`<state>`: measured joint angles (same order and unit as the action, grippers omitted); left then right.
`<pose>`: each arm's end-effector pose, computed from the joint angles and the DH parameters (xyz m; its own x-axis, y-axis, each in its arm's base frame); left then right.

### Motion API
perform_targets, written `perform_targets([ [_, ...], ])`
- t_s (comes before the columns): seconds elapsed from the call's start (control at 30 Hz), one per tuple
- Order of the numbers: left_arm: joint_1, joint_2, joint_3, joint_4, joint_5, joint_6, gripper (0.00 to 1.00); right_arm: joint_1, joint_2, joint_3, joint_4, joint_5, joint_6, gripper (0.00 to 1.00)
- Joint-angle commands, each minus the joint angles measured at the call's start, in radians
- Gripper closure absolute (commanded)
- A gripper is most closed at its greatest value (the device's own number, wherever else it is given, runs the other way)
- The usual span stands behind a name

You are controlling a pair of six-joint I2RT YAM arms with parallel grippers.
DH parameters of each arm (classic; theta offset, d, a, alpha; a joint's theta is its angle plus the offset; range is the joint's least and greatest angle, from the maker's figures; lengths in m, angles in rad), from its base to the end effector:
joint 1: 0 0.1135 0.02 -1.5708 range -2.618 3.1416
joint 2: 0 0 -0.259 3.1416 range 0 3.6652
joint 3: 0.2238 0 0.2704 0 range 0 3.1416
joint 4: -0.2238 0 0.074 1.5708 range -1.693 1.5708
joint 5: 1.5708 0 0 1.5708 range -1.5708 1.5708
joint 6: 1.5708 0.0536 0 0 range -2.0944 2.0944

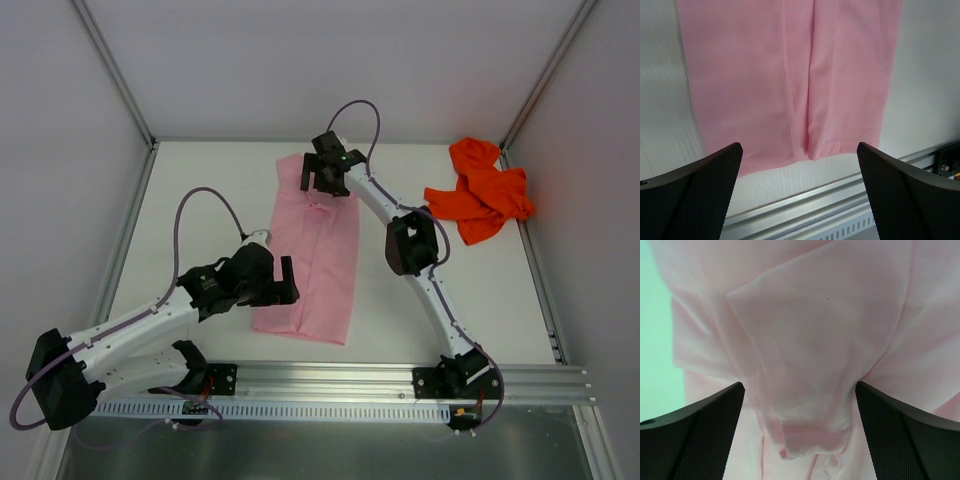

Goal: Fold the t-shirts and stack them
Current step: Rotate the tshirt 90 degrees

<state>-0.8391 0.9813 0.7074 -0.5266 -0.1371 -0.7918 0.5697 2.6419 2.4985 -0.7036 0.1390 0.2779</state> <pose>0.1622 -0.1696 0.2240 -0.8162 -0.1462 -0.5590 0.1319 0.8948 -0.4266 0.5101 0.3179 0.1641 -0.7321 -0.1463 -0.6653 -0.2663 0.9604 0.0818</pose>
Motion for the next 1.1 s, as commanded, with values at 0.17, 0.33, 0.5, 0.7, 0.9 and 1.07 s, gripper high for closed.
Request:
perform_targets([
  [0.17,-0.011,0.189,0.098,0.039,-0.128,0.089,0.01,0.042,-0.308,-0.041,0.066,-0.156,-0.143,0.04],
  [0.33,-0.008,0.146,0.115,0.013,-0.228,0.089,0.01,0.045,-0.582,-0.219,0.03,-0.076,-0.221,0.04],
  [0.5,0.008,0.086,0.098,-0.009,-0.249,0.046,0.01,0.044,-0.747,-0.355,-0.077,0.062,-0.214,0.04],
  [0.7,0.109,0.059,0.063,-0.043,-0.175,0.057,0.01,0.045,-1.049,-0.977,0.048,0.021,-0.018,0.04],
  [0.9,0.299,-0.027,0.02,0.053,0.12,0.14,0.01,0.074,-1.396,-1.561,0.24,-0.055,0.216,0.04],
  [1.07,0.314,0.013,0.086,0.019,0.234,0.181,0.01,0.191,-1.514,-1.754,0.276,-0.061,0.374,0.06],
])
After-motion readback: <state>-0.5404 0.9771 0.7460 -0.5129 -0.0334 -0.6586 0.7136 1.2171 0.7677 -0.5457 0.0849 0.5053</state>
